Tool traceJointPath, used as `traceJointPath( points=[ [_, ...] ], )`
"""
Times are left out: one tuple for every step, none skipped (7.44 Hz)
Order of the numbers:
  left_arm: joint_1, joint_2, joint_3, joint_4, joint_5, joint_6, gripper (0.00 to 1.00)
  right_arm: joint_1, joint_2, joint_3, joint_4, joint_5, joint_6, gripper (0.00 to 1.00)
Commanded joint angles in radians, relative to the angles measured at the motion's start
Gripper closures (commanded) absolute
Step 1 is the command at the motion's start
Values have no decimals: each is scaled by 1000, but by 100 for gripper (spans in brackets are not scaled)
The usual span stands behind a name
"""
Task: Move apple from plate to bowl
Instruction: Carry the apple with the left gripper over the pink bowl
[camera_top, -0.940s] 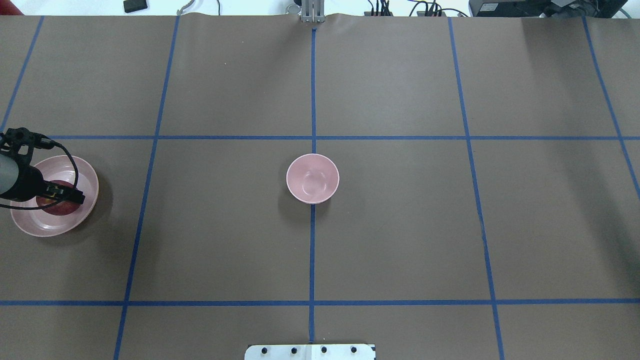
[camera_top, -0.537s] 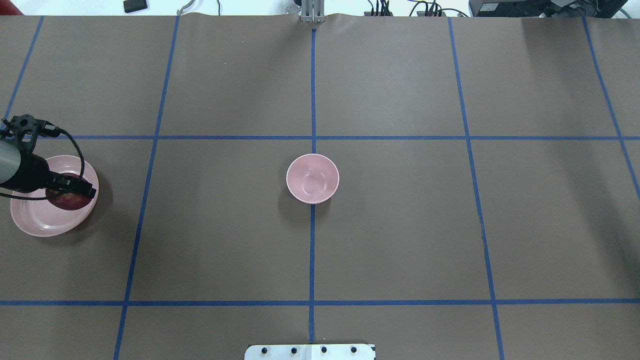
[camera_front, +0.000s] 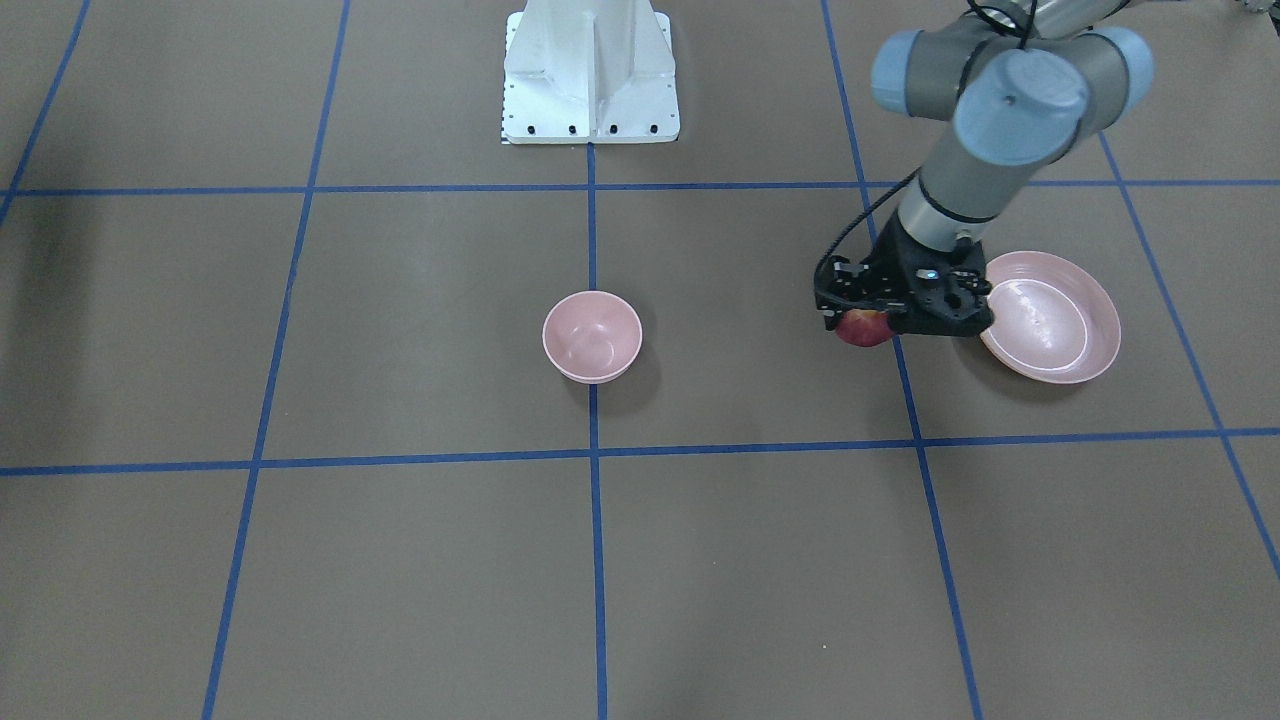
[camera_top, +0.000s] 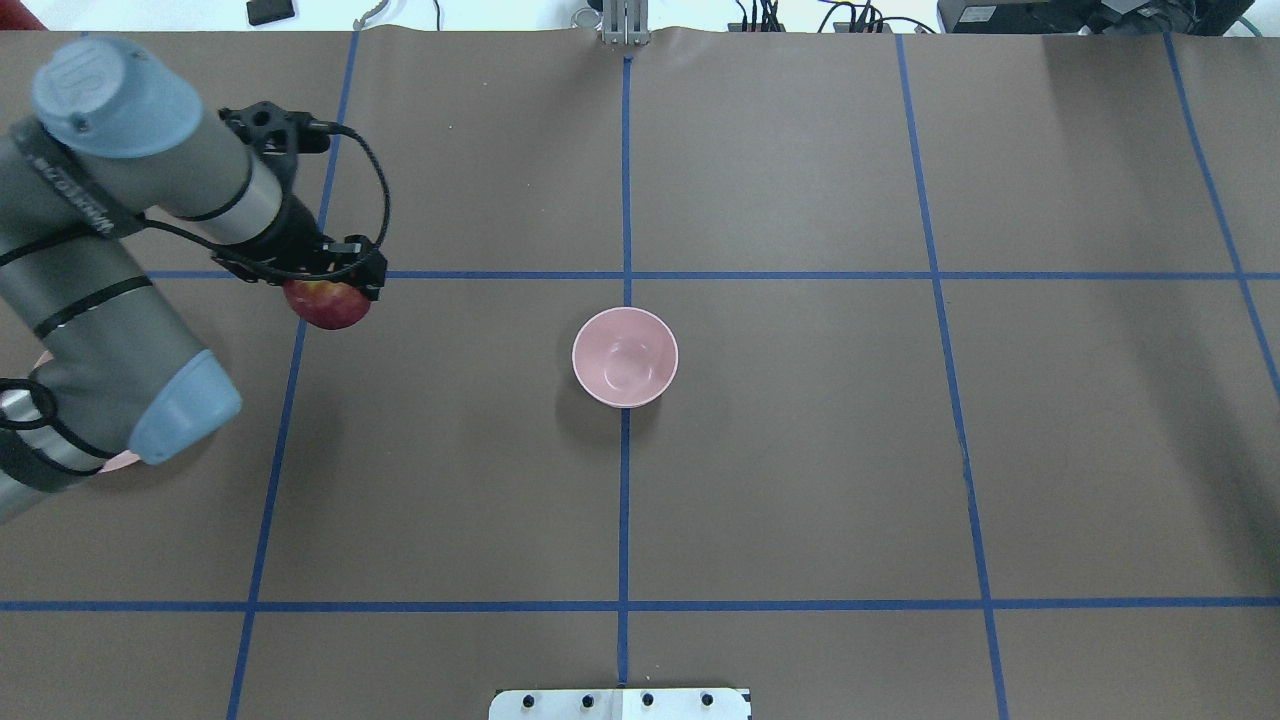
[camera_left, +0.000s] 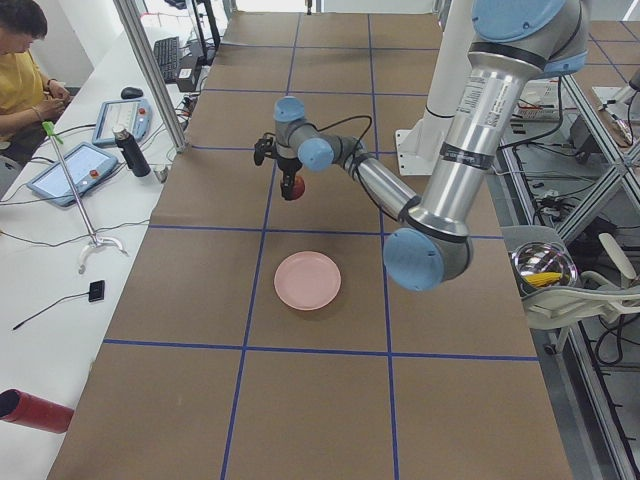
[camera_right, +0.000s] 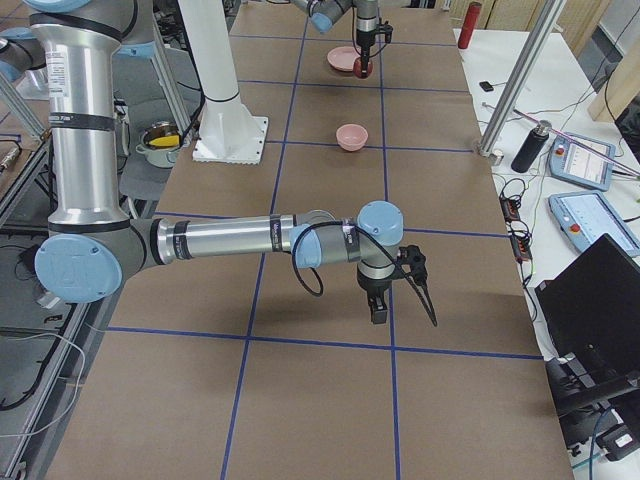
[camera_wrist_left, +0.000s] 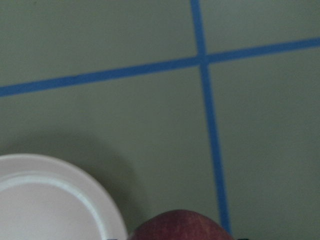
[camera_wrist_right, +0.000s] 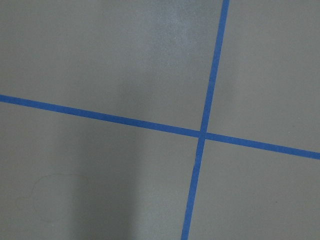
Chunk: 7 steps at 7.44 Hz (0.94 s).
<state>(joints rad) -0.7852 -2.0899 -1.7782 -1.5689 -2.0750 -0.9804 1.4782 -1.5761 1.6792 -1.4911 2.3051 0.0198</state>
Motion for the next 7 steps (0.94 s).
traceJointPath(
  points=[
    [146,-256,153,36,112,-244,100,1,1,-3,0,-1,0,0],
    [193,-338,240,32,143,-306,100,1,1,-3,0,-1,0,0],
    [228,-396,309,29,179,-340,100,1,1,-3,0,0,2,0],
    [260,-416,351,-12,202,-369,100,1,1,-1,0,-1,2,0],
    [279,-415,388,-60,213,-379,97,-1,1,-4,0,-1,3,0],
    [291,-414,410,-86,252,-377,94,-1,2,-1,0,0,5,0],
    [291,-414,416,-108,254,-374,81,-1,2,-1,0,0,6,0]
  ],
)
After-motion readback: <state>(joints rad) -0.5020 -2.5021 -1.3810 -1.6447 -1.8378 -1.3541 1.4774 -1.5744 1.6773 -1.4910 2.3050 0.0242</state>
